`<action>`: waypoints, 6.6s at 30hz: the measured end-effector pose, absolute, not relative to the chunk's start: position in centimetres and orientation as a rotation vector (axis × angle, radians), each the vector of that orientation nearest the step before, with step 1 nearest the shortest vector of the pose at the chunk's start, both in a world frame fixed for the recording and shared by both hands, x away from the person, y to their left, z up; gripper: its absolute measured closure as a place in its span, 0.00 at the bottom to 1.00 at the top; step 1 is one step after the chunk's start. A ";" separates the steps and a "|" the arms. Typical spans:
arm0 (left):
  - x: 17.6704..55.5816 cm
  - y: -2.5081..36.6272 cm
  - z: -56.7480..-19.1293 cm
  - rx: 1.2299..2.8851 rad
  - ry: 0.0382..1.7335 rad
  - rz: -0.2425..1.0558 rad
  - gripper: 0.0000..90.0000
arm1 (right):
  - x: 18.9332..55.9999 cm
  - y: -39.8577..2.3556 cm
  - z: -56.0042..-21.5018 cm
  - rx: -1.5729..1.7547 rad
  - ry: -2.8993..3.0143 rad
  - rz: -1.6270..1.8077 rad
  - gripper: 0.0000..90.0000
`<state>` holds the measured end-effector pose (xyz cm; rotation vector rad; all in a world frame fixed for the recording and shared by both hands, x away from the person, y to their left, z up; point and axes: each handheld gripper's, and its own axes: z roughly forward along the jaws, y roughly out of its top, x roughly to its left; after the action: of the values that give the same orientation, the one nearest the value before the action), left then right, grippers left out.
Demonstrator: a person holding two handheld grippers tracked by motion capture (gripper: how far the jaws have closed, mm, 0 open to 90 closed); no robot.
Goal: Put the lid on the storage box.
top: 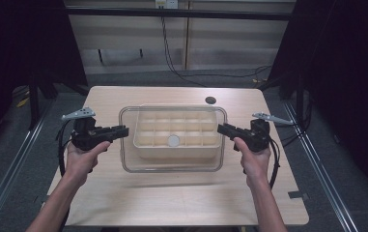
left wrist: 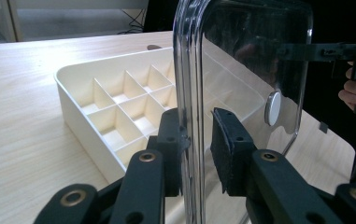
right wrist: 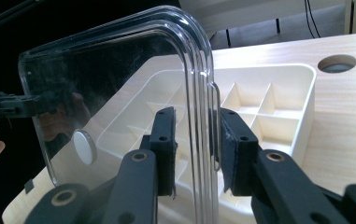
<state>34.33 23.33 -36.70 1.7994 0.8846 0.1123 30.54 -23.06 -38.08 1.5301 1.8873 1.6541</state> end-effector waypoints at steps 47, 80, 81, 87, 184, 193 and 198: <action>40.5 22.0 -35.5 1.788 0.960 0.136 0.80 | 37.2 -23.6 -35.6 1.614 1.845 1.655 0.79; 44.7 20.3 -38.1 1.791 1.066 0.087 0.75 | 41.3 -24.0 -38.1 1.733 1.887 1.474 0.77; 44.7 20.3 -38.1 1.791 1.066 0.087 0.75 | 41.5 -24.1 -38.3 1.740 1.886 1.476 0.77; 46.1 20.1 -39.2 1.792 1.097 0.056 0.73 | 42.5 -24.2 -39.4 1.768 1.899 1.463 0.75; 40.1 24.1 -40.7 1.835 1.090 0.100 0.56 | 36.3 -23.6 -40.3 1.603 1.936 1.489 0.41; 37.3 24.5 -40.8 1.846 1.063 0.097 0.53 | 32.7 -24.6 -40.6 1.578 1.973 1.491 0.41; 35.9 24.5 -41.0 1.887 1.006 0.152 0.50 | 30.9 -25.4 -40.7 1.569 1.961 1.497 0.39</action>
<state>35.86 24.47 -40.97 1.8867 1.0062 0.1519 30.86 -25.43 -40.74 1.5695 1.9613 1.4971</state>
